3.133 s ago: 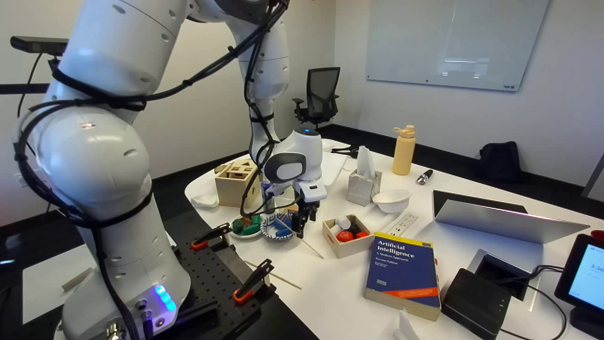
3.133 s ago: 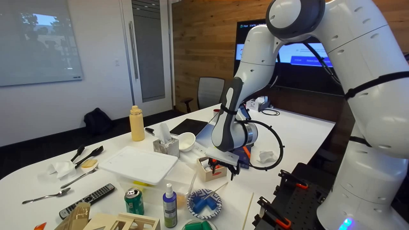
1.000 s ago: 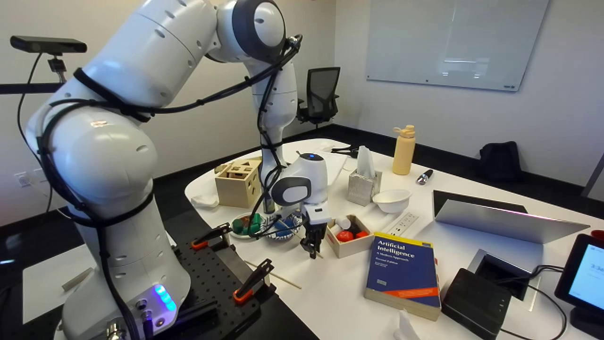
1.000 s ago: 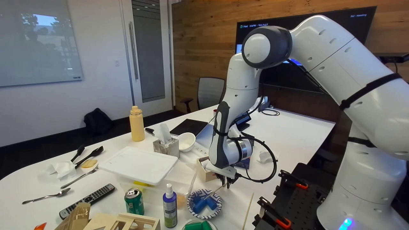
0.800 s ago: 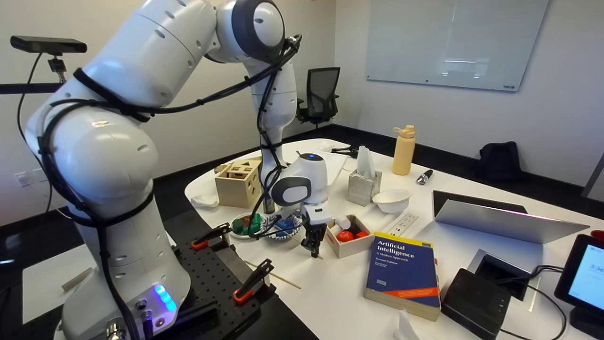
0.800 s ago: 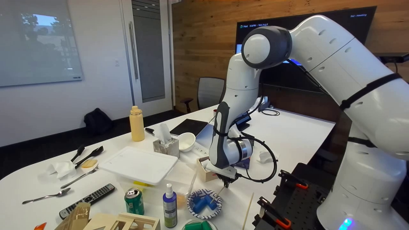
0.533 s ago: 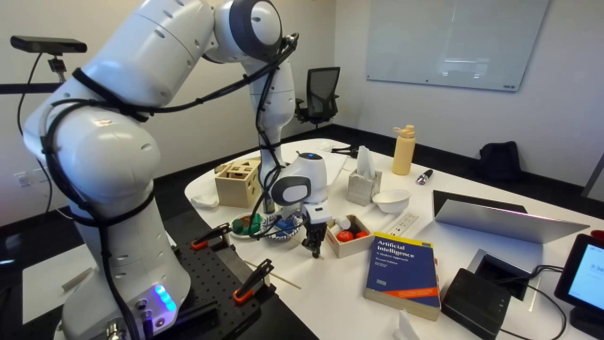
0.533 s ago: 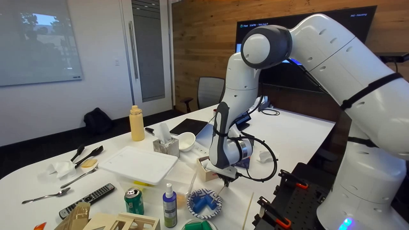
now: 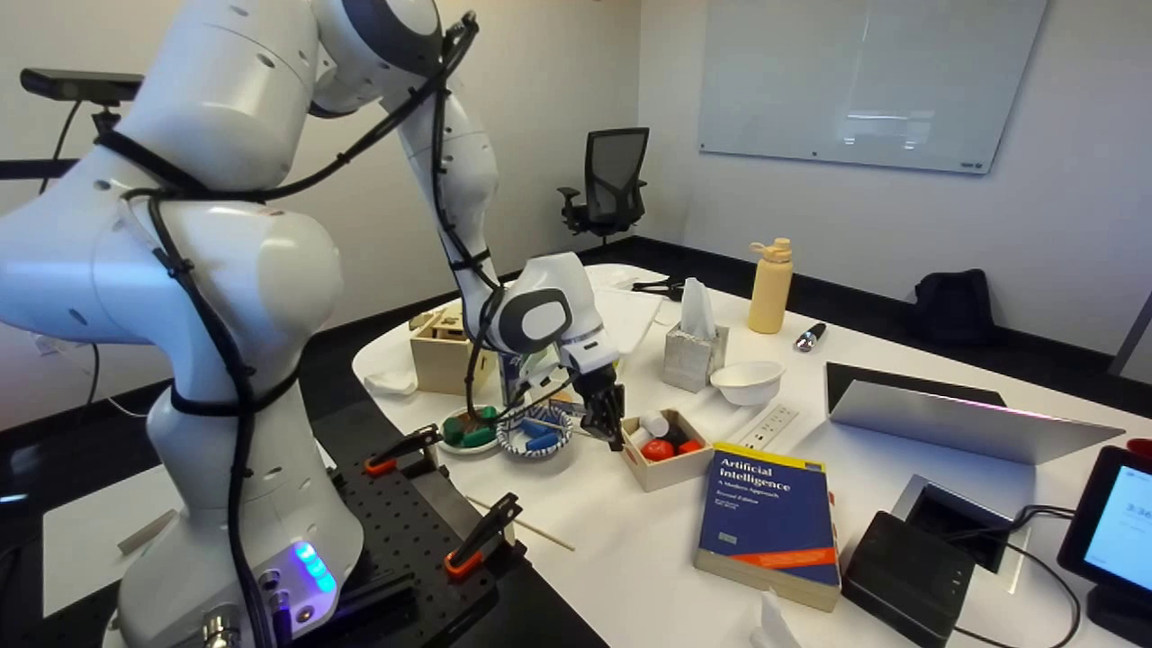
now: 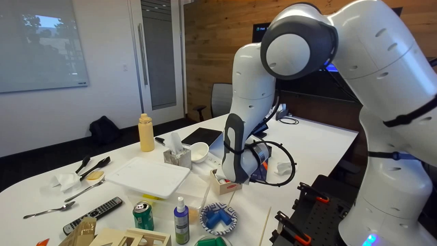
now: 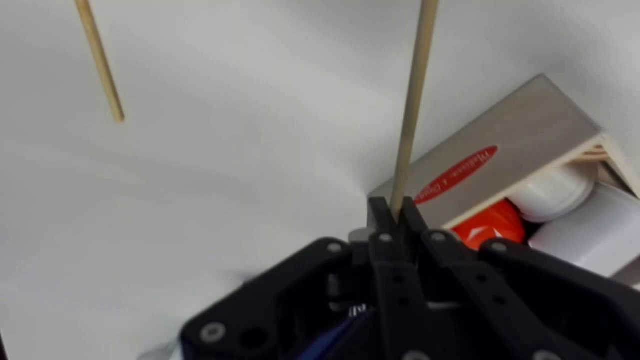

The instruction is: Stir the bowl with the straw

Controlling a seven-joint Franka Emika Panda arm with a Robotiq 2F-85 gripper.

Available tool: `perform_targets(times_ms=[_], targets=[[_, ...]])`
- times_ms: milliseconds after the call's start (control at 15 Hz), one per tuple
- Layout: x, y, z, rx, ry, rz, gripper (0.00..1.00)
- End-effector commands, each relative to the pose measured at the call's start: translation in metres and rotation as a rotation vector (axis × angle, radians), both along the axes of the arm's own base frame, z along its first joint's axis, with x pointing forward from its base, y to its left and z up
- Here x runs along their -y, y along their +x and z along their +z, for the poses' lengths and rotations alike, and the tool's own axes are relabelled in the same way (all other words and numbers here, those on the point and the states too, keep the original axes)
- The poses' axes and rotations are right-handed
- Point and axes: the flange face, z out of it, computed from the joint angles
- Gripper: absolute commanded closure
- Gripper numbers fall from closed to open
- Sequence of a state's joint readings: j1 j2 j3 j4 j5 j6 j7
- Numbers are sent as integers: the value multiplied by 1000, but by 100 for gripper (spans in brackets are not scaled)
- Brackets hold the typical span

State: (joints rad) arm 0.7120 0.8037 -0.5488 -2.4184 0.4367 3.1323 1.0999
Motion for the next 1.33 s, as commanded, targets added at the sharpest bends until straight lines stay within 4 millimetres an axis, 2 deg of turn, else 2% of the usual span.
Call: perform_targets(times_ms=[0,333,467,600,733,933,1267], targets=[[-32,-7,35,53,-78,41,98],[-84,-3,66,173,-257,135,98],[-110,-8,70,186,-334,155,98],[-130,-14,66,170,-401,165,98],[-146,-20,52,145,-456,180,98],[-153,-17,29,126,-541,194,98],[-141,14,4,151,-646,201,98]])
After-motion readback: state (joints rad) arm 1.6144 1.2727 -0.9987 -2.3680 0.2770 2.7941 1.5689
